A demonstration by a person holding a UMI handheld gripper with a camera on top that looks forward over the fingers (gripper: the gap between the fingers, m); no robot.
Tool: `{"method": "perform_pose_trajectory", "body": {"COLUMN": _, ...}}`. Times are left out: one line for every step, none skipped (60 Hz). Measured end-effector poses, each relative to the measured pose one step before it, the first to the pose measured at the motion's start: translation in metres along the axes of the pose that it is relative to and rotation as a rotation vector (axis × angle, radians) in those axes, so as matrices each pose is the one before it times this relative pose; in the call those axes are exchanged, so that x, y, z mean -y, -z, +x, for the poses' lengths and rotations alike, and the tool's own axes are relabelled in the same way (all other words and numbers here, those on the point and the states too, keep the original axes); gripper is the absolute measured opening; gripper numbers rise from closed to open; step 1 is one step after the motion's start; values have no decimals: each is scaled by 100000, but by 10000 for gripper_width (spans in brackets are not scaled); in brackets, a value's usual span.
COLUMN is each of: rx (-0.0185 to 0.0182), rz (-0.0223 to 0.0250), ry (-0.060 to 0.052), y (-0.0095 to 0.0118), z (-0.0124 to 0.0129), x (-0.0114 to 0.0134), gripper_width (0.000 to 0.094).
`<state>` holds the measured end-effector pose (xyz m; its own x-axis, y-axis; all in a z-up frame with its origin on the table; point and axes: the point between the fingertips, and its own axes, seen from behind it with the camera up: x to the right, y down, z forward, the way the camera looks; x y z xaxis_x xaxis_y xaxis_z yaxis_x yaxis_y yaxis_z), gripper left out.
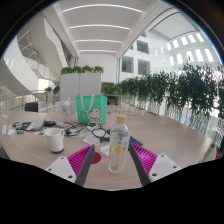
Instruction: Pour water
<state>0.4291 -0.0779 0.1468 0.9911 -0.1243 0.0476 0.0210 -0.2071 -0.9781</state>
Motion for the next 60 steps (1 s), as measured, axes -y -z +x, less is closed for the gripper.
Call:
{"method": "perform_pose_trajectory", "body": {"rx": -148, "rz": -183, "ry": -695, "y": -907, "z": 257, "x": -389, "gripper_width": 773}}
{"method": "perform_pose_trajectory", "body": {"rx": -134, "rz": -157, "ry": -556, "y": -315, "z": 407, "x": -84, "gripper_width": 773}}
{"method": "perform_pose_trajectory", "body": {"rx": -208, "rz": -86, "ry": -571, "y": -788, "z": 216, "x": -258, "gripper_width": 773}}
{"method": "perform_pose_trajectory", "body": {"rx": -170, "rz": -242, "ry": -496, "y": -819, "z": 248, "x": -272, "gripper_width": 772}}
{"method": "perform_pose_trajectory", "body": {"rx": -193, "rz": -317, "ry": -446, "y": -770, "z": 231, "x": -279, "gripper_width": 772}}
{"method": "perform_pose_trajectory", "body": {"rx": -227, "rz": -234, "ry": -314, "y": -780, "z": 190, "x": -282, "gripper_width": 772}}
{"method": "perform_pose_trajectory", "body": {"rx": -209, "rz": -133, "ry": -261, "y": -832, "z": 19, "x": -443, "gripper_width": 775}}
{"method": "perform_pose_trajectory", "body": {"rx": -60, "rz": -53, "ry": -190, "y": -597, "z": 421, "x": -423, "gripper_width": 774}}
{"method": "perform_pose_trajectory", "body": {"rx": -30, "rz": -152, "ry": -256, "y": -690, "z": 135, "x": -268, "gripper_width": 773}}
{"method": "perform_pose_trajectory", "body": {"rx": -4, "rz": -36, "ry": -215, "y": -664, "z": 122, "x": -212, "gripper_width": 772}}
{"method": "perform_pose_trajectory", "body": {"rx": -16, "rz": 116, "ry": -199, "y": -651, "z": 110, "x": -124, "gripper_width": 773}}
{"method": "perform_pose_trajectory", "body": {"rx": -11, "rz": 305, "ry": -245, "y": -638, "z": 75, "x": -95, "gripper_width": 775}}
{"method": "perform_pose_trajectory", "body": {"rx": -86, "rz": 404, "ry": -224, "y": -533, "z": 87, "x": -118, "gripper_width": 773}}
{"method": "perform_pose_trajectory", "body": {"rx": -227, "rz": 391, "ry": -301, "y": -606, "z": 33, "x": 5, "gripper_width": 772}}
{"method": "perform_pose_trajectory", "body": {"rx": -235, "rz": 366, "ry": -401, "y": -517, "z": 129, "x": -43, "gripper_width": 773}}
{"method": "perform_pose_trajectory", "body": {"rx": -240, "rz": 311, "ry": -409, "y": -521, "z": 78, "x": -3, "gripper_width": 772}}
{"method": "perform_pose_trajectory", "body": {"rx": -186, "rz": 394, "ry": -366, "y": -479, "z": 32, "x": 39, "gripper_width": 782}}
{"method": "perform_pose_trajectory", "body": {"rx": 3, "rz": 596, "ry": -317, "y": -446, "z": -21, "x": 84, "gripper_width": 770}}
{"method": "perform_pose_trajectory", "body": {"rx": 109, "rz": 747, "ry": -240, "y": -442, "z": -53, "x": 104, "gripper_width": 765}}
{"method": "perform_pose_trajectory", "body": {"rx": 263, "rz": 636, "ry": 86, "y": -434, "z": -268, "x": 78, "gripper_width": 746}}
{"method": "perform_pose_trajectory", "body": {"rx": 321, "rz": 562, "ry": 273, "y": -444, "z": -120, "x": 1, "gripper_width": 714}}
{"method": "perform_pose_trajectory", "body": {"rx": 179, "rz": 240, "ry": 517, "y": -377, "z": -91, "x": -56, "gripper_width": 661}}
{"method": "perform_pose_trajectory", "body": {"rx": 57, "rz": -325, "ry": 687, "y": -442, "z": -71, "x": -249, "gripper_width": 602}}
{"method": "perform_pose_trajectory", "body": {"rx": 205, "rz": -927, "ry": 599, "y": -280, "z": -76, "x": -417, "gripper_width": 555}}
{"method": "perform_pose_trajectory", "body": {"rx": -400, "rz": 1697, "ry": -245, "y": -106, "z": 77, "x": 317, "gripper_width": 555}}
{"method": "perform_pose_trajectory", "body": {"rx": -797, "rz": 1369, "ry": -339, "y": -206, "z": 86, "x": 234, "gripper_width": 554}}
{"method": "perform_pose_trajectory", "body": {"rx": -1114, "rz": 193, "ry": -88, "y": -169, "z": 145, "x": -123, "gripper_width": 548}}
{"method": "perform_pose_trajectory", "body": {"rx": -882, "rz": 664, "ry": 87, "y": -241, "z": -77, "x": 259, "gripper_width": 536}}
{"method": "perform_pose_trajectory", "body": {"rx": -925, "rz": 909, "ry": -253, "y": -48, "z": 152, "x": 54, "gripper_width": 526}}
{"method": "perform_pose_trajectory", "body": {"rx": -871, "rz": 443, "ry": -257, "y": -70, "z": 122, "x": -9, "gripper_width": 512}}
{"method": "perform_pose_trajectory", "body": {"rx": -907, "rz": 241, "ry": -434, "y": -52, "z": 145, "x": 17, "gripper_width": 508}}
{"method": "perform_pose_trajectory", "body": {"rx": -920, "rz": -712, "ry": -801, "y": -75, "z": 68, "x": -83, "gripper_width": 493}}
{"method": "perform_pose_trajectory", "body": {"rx": -858, "rz": -1418, "ry": -875, "y": -98, "z": 45, "x": -196, "gripper_width": 482}}
{"method": "perform_pose_trajectory", "body": {"rx": -1050, "rz": -2400, "ry": -461, "y": -106, "z": 68, "x": -174, "gripper_width": 467}}
{"method": "perform_pose_trajectory", "body": {"rx": -844, "rz": -2988, "ry": -525, "y": -74, "z": 58, "x": -230, "gripper_width": 443}}
{"method": "perform_pose_trajectory", "body": {"rx": -729, "rz": -3264, "ry": -375, "y": -29, "z": 27, "x": -232, "gripper_width": 438}}
{"method": "perform_pose_trajectory", "body": {"rx": -286, "rz": -3148, "ry": 57, "y": -50, "z": -106, "x": -108, "gripper_width": 416}}
{"method": "perform_pose_trajectory", "body": {"rx": 214, "rz": -2541, "ry": 138, "y": -84, "z": -298, "x": 123, "gripper_width": 401}}
{"method": "perform_pose_trajectory", "body": {"rx": 391, "rz": -1930, "ry": 156, "y": 9, "z": -248, "x": 201, "gripper_width": 398}}
{"method": "perform_pose_trajectory", "body": {"rx": 505, "rz": -694, "ry": 338, "y": 142, "z": -38, "x": -38, "gripper_width": 373}}
{"method": "perform_pose_trajectory", "body": {"rx": 410, "rz": 195, "ry": 1205, "y": -84, "z": -454, "x": 267, "gripper_width": 372}}
{"method": "perform_pose_trajectory", "body": {"rx": 472, "rz": 101, "ry": 2713, "y": 318, "z": -327, "x": 750, "gripper_width": 373}}
{"method": "perform_pose_trajectory", "body": {"rx": 220, "rz": 480, "ry": 3513, "y": 285, "z": -329, "x": 933, "gripper_width": 372}}
{"method": "perform_pose_trajectory", "body": {"rx": -51, "rz": 815, "ry": 4265, "y": 363, "z": -276, "x": 1009, "gripper_width": 372}}
{"method": "perform_pose_trajectory", "body": {"rx": 100, "rz": 1152, "ry": 4693, "y": 331, "z": -285, "x": 1144, "gripper_width": 372}}
{"method": "perform_pose_trajectory", "body": {"rx": 15, "rz": 1424, "ry": 4709, "y": 312, "z": -321, "x": 1324, "gripper_width": 372}}
{"method": "perform_pose_trajectory", "body": {"rx": -459, "rz": 1583, "ry": 4463, "y": 230, "z": -209, "x": 1314, "gripper_width": 371}}
{"method": "perform_pose_trajectory", "body": {"rx": 736, "rz": 335, "ry": 4182, "y": 646, "z": 329, "x": 2184, "gripper_width": 371}}
{"method": "perform_pose_trajectory", "body": {"rx": -822, "rz": 1850, "ry": 5159, "y": -233, "z": -914, "x": 367, "gripper_width": 371}}
{"method": "perform_pose_trajectory", "body": {"rx": 193, "rz": 1182, "ry": 5339, "y": 189, "z": -439, "x": 1315, "gripper_width": 372}}
{"method": "perform_pose_trajectory", "body": {"rx": -26, "rz": 1273, "ry": 5664, "y": 99, "z": -343, "x": 1309, "gripper_width": 371}}
{"method": "perform_pose_trajectory", "body": {"rx": -160, "rz": 1283, "ry": 5876, "y": 97, "z": -296, "x": 1338, "gripper_width": 371}}
{"method": "perform_pose_trajectory", "body": {"rx": -400, "rz": 1146, "ry": 6172, "y": 38, "z": -241, "x": 1166, "gripper_width": 370}}
{"method": "perform_pose_trajectory", "body": {"rx": 293, "rz": 484, "ry": 6779, "y": 349, "z": 256, "x": 1474, "gripper_width": 370}}
{"method": "perform_pose_trajectory", "body": {"rx": 506, "rz": 522, "ry": 6596, "y": -88, "z": 299, "x": 1214, "gripper_width": 378}}
{"method": "perform_pose_trajectory", "body": {"rx": -1151, "rz": 1155, "ry": 6535, "y": -686, "z": -1272, "x": 310, "gripper_width": 370}}
{"method": "perform_pose_trajectory", "body": {"rx": -409, "rz": 789, "ry": 7266, "y": -251, "z": -440, "x": 868, "gripper_width": 369}}
{"method": "perform_pose_trajectory", "body": {"rx": -189, "rz": 685, "ry": 7648, "y": -309, "z": -472, "x": 837, "gripper_width": 370}}
{"method": "perform_pose_trajectory", "body": {"rx": 256, "rz": 212, "ry": 8695, "y": 142, "z": 336, "x": 1023, "gripper_width": 371}}
{"method": "perform_pose_trajectory", "body": {"rx": -999, "rz": 1107, "ry": 6929, "y": -883, "z": -1349, "x": 671, "gripper_width": 371}}
